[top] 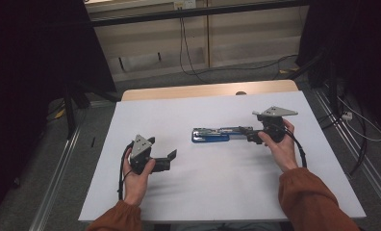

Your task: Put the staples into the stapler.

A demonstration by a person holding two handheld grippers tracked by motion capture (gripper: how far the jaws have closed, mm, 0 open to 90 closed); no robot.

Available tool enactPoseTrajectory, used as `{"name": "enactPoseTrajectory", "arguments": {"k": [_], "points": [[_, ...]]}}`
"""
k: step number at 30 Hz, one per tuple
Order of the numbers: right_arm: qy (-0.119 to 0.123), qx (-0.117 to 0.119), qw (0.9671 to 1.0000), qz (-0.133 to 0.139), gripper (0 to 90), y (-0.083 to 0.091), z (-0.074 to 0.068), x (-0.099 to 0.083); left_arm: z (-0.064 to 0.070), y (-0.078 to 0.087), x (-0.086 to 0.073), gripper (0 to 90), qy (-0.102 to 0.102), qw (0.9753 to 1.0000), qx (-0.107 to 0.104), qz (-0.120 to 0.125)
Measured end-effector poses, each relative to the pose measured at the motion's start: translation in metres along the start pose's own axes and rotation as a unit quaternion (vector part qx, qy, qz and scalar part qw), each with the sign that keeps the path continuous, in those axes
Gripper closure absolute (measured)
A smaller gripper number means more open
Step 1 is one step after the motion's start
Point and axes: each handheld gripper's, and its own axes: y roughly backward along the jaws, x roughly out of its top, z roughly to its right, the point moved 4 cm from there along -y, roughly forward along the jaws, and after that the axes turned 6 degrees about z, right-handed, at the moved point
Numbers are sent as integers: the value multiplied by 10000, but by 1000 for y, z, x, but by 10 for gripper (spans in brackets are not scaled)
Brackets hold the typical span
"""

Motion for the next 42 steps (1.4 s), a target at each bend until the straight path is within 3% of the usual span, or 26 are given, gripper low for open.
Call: {"name": "enactPoseTrajectory", "arguments": {"k": [6, 12, 15, 17, 23, 25, 27, 32, 38, 42], "points": [[171, 76, 9993, -318, 59, 1, 8, 6, -2, 17, -4, 44, 246, 9994, 153, 187], [165, 183, 9992, -329, 51, 1, 15, 12, 0, 29, -6, 45, 231, 9992, 189, 261], [182, 126, 9989, -404, 82, 1, 21, 17, 1, 37, -7, 44, 237, 9991, 199, 272], [125, 174, 9987, -458, 96, 1, 27, 20, -1, 43, -8, 43, 227, 9989, 297, 273], [-83, 157, 9981, -595, 92, -4, 44, 24, -3, 58, -13, 41, 190, 9989, 334, 262], [-41, 16, 9976, -698, 106, -8, 49, 23, -1, 60, -14, 41, 198, 9989, 340, 270], [-67, -35, 9973, -730, 100, -10, 52, 24, 1, 61, -15, 40, 74, 9992, 350, 163], [9, 60, 9969, -784, 71, -15, 59, 27, 2, 58, -12, 40, 118, 9992, 307, 214], [70, 51, 9936, -1125, 76, -27, 69, 23, 3, 57, -12, 39, 118, 9995, 244, 176], [123, 53, 9917, -1281, 139, -35, 77, 24, 3, 56, -13, 39, 120, 9995, 226, 170]]}}
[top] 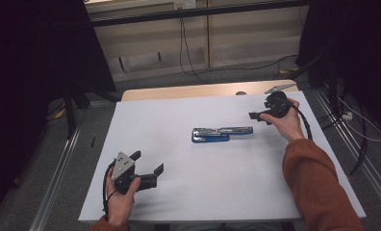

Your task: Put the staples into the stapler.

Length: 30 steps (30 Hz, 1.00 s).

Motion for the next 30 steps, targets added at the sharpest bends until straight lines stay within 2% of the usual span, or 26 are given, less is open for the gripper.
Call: {"name": "enactPoseTrajectory", "arguments": {"k": [3, 4, 12, 21, 30], "points": [[53, -29, 10000, -55, 192, -4, 6, 4, 0, 0, 0, 39, 10, 10000, -2, 8], [69, -7, 9999, -149, 210, -5, 8, 4, 0, 0, 0, 38, 15, 10000, -5, 6], [340, -93, 9984, -441, 267, -13, 16, 14, -1, -1, 0, 38, 2, 10000, 2, -8], [264, 11, 9966, -776, 344, -29, 23, 8, 0, -2, -1, 38, -28, 10000, -12, -33], [379, -52, 9939, -1033, 501, -38, 30, 4, -2, -2, -3, 37, 65, 9999, -28, -105]]}}
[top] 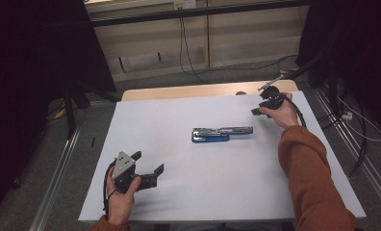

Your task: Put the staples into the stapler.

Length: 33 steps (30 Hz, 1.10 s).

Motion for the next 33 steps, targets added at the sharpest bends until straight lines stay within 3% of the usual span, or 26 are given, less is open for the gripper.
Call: {"name": "enactPoseTrajectory", "arguments": {"k": [9, 33], "points": [[-11, -22, 10000, -36, 593, -3, 3, -3, -1, -1, -1, 38, 49, 10000, -41, -21], [80, 144, 9998, -150, 786, -12, -5, -5, 2, -2, -1, 37, -110, 9998, -101, -89]]}}
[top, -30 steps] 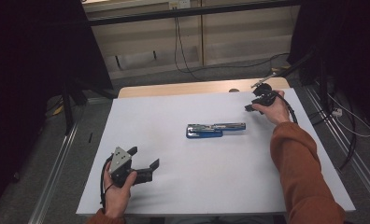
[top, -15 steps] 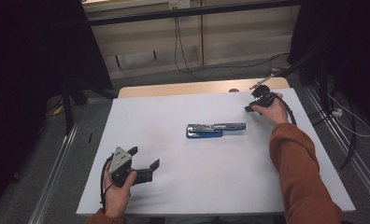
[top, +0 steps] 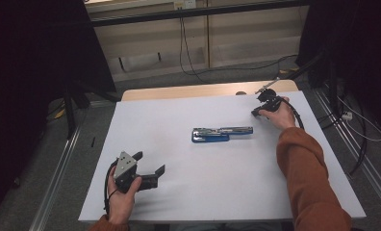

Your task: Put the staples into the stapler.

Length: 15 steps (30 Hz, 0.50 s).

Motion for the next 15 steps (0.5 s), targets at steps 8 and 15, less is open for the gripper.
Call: {"name": "enactPoseTrajectory", "arguments": {"k": [8, 15], "points": [[41, -30, 10000, -18, 789, 0, -1, 0, 0, 0, 0, 37, 4, 10000, 0, -2], [26, -59, 10000, -10, 790, 4, 0, 0, 0, 0, 1, 37, 39, 10000, -22, 48]]}}
